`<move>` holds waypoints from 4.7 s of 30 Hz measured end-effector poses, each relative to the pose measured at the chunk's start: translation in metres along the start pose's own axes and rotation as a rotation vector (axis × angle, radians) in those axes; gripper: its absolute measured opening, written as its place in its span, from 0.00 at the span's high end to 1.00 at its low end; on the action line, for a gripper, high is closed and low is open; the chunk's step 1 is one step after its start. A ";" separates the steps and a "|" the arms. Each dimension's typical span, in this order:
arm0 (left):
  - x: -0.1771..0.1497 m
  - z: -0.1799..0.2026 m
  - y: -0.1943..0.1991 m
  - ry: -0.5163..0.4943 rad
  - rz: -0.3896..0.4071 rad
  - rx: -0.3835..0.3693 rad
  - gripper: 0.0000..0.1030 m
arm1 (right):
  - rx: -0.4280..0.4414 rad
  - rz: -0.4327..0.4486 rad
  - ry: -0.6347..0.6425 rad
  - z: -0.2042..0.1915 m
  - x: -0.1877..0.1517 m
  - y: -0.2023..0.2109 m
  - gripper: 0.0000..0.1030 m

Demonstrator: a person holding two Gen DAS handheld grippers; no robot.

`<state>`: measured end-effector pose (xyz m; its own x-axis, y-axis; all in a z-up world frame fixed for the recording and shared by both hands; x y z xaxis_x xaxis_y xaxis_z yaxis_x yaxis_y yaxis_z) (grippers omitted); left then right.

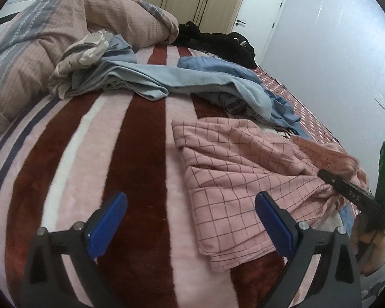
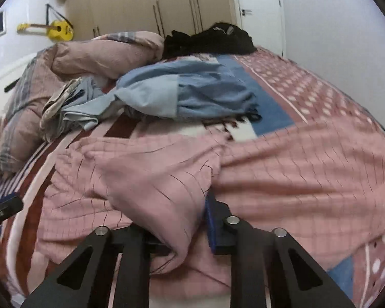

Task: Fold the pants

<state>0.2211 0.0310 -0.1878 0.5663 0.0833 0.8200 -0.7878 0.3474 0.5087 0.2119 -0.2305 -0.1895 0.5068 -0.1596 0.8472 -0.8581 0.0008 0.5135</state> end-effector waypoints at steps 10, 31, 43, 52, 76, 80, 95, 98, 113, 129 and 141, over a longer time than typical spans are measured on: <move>-0.006 0.025 -0.014 -0.011 -0.024 -0.035 0.04 | -0.055 0.012 -0.092 0.052 -0.017 0.049 0.66; 0.003 0.023 -0.018 -0.011 -0.018 -0.029 0.04 | 0.390 -0.210 0.198 -0.011 0.004 -0.016 0.71; 0.008 0.032 -0.023 -0.039 -0.017 -0.038 0.04 | 0.252 -0.109 0.139 0.018 0.046 -0.018 0.96; 0.004 0.044 -0.054 -0.072 -0.067 -0.030 0.04 | 0.170 -0.124 0.126 0.041 0.067 -0.055 0.91; 0.004 0.040 -0.024 -0.047 -0.055 -0.028 0.04 | 0.290 -0.275 -0.058 0.066 0.004 0.017 0.93; 0.003 0.044 -0.023 -0.044 -0.055 -0.026 0.04 | 0.247 -0.281 -0.097 0.084 -0.006 0.019 0.71; 0.012 0.060 -0.022 -0.044 -0.032 -0.023 0.04 | 0.037 -0.056 -0.594 0.257 -0.030 0.075 0.24; 0.016 0.056 -0.020 -0.031 -0.022 -0.013 0.04 | 0.038 0.017 -0.662 0.269 -0.023 0.057 0.24; 0.040 0.023 0.014 0.005 0.070 0.031 0.04 | 0.108 0.260 -0.250 0.129 0.112 0.075 0.93; 0.030 -0.047 0.044 0.055 0.082 0.135 0.04 | 0.422 -0.163 0.357 -0.139 -0.029 -0.016 0.82; 0.027 0.009 0.008 0.053 0.019 -0.031 0.04 | 0.515 -0.094 0.235 -0.068 0.011 0.073 0.32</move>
<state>0.2278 0.0278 -0.1588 0.5643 0.1392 0.8137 -0.7908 0.3741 0.4844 0.1606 -0.1655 -0.1331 0.5372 0.0882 0.8388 -0.7081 -0.4931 0.5053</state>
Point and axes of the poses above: each gripper's, at about its wrist camera, not at the fingertips, and y roughly against the way its jaws point, z to its right, x to its top, the point moved 3 cm from there along -y, roughly the way its jaws point, and after that the axes turned 13 degrees about z, right-handed, at the moved point
